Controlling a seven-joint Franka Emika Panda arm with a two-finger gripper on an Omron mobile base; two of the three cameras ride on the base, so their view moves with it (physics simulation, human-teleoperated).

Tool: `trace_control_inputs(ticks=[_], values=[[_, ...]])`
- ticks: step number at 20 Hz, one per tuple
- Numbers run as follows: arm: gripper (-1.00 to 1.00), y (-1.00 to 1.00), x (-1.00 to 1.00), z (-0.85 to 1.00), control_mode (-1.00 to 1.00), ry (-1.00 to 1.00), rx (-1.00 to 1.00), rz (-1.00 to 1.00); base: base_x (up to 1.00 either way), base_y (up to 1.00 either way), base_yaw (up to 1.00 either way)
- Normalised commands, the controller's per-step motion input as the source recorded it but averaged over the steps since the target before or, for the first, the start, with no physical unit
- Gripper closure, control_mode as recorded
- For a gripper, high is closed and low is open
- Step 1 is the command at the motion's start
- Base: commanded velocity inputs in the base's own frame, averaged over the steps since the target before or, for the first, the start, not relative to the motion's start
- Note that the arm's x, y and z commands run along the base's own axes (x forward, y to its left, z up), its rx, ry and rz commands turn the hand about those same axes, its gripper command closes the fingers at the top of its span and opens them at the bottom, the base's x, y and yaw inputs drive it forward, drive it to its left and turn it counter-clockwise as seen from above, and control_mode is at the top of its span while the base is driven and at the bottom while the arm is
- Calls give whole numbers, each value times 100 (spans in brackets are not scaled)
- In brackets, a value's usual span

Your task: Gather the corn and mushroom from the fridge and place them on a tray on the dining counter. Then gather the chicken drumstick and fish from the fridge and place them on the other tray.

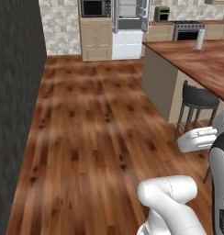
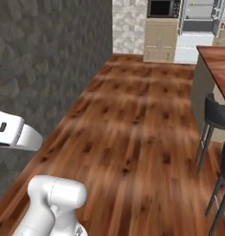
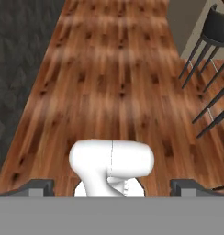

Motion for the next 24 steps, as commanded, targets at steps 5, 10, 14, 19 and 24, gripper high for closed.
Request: trace_control_inputs(ticks=[5, 10, 14, 19, 24], values=[[-100, 0, 0, 0, 100, 0, 0, 0, 100, -5, -1], [-100, 0, 0, 0, 100, 0, 0, 0, 100, -41, -2], [-100, 0, 0, 0, 100, 0, 0, 0, 100, -58, 0], [-100, 0, 0, 0, 100, 0, 0, 0, 100, -51, 0], [-100, 0, 0, 0, 100, 0, 0, 0, 100, -16, -1]])
